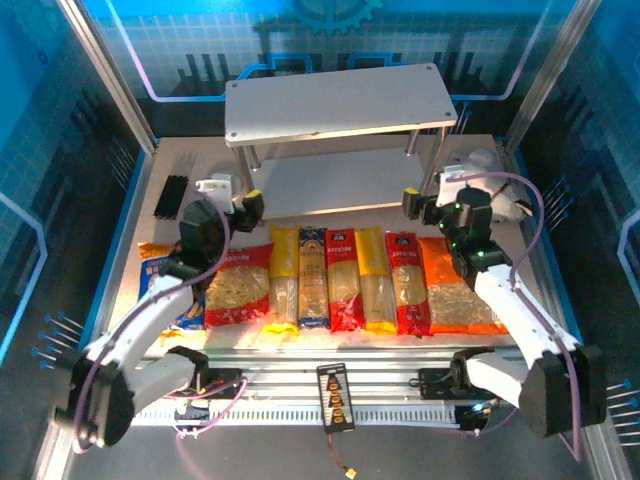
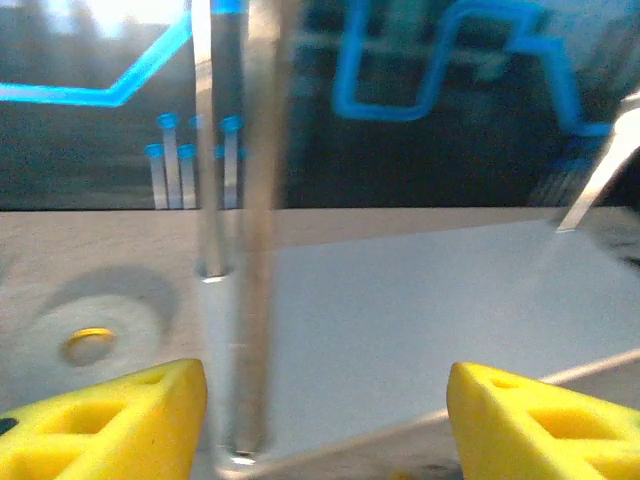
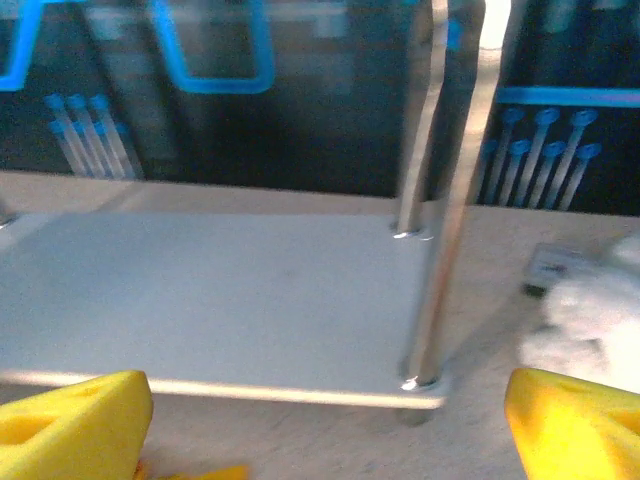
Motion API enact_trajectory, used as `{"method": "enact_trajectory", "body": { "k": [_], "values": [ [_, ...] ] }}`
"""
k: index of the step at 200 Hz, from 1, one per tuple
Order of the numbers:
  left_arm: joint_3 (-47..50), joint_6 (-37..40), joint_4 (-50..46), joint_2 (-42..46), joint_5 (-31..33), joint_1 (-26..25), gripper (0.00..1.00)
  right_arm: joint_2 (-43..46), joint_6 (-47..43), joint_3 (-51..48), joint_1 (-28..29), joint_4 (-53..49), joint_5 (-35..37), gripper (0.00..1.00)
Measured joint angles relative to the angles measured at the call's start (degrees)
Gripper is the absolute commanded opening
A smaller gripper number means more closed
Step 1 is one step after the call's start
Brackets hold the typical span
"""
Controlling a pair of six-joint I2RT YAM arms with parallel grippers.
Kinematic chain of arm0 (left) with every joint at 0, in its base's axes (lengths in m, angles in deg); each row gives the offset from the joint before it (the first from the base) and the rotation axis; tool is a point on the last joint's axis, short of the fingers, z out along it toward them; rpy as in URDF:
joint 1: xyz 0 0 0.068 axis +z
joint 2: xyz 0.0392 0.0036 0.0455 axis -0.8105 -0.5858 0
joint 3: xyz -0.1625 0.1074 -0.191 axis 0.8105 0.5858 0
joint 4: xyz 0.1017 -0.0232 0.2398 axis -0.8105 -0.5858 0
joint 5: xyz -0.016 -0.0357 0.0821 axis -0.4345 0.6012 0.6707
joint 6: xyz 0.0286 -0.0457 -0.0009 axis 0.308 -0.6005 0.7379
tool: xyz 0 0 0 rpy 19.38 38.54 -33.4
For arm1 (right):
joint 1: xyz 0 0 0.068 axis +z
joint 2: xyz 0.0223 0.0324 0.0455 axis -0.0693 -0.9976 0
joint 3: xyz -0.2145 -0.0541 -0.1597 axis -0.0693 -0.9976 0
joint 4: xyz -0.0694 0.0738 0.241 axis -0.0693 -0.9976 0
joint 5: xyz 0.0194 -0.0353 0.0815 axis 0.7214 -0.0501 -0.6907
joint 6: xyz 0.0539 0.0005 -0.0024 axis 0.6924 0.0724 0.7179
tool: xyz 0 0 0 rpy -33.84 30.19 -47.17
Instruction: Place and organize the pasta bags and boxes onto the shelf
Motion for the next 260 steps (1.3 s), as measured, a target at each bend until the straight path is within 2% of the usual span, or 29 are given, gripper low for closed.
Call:
{"method": "enact_trajectory", "body": {
  "k": [19, 39, 73, 103, 131, 174, 260],
  "values": [
    [-0.11, -4.07, -6.97, 5.84, 2.6, -7.98, 0.64, 1.46, 2.38, 1.53, 7.76, -9.94, 1.49, 0.9],
    [-0.11, -8.0, -14.73, 8.26, 5.55, -13.31, 0.63, 1.31, 5.92, 1.75, 14.14, -20.22, 3.69, 0.88],
    [0.81, -13.6, -27.26, 8.92, 10.73, -19.76, 0.65, 0.33, 13.11, 1.33, 17.25, -32.61, 7.61, 0.87],
    [3.06, -16.41, -33.35, 10.91, 12.96, -20.17, 0.66, -2.03, 17.07, -0.13, 17.22, -37.9, 9.92, 0.87],
    [3.06, -17.14, -35.21, 11.17, 13.7, -20.17, 0.67, -6.4, 18.75, -0.22, 16.63, -40.09, 10.62, 0.89],
    [3.04, -17.14, -35.95, 10.08, 13.68, -20.17, 0.67, -12.15, 19.58, -0.2, 14.84, -41.13, 10.14, 0.89],
    [3.04, -17.16, -36.35, 9.92, 13.68, -20.17, 0.68, -14.95, 19.54, -0.48, 12.44, -41.33, 7.39, 0.9]
  ]
}}
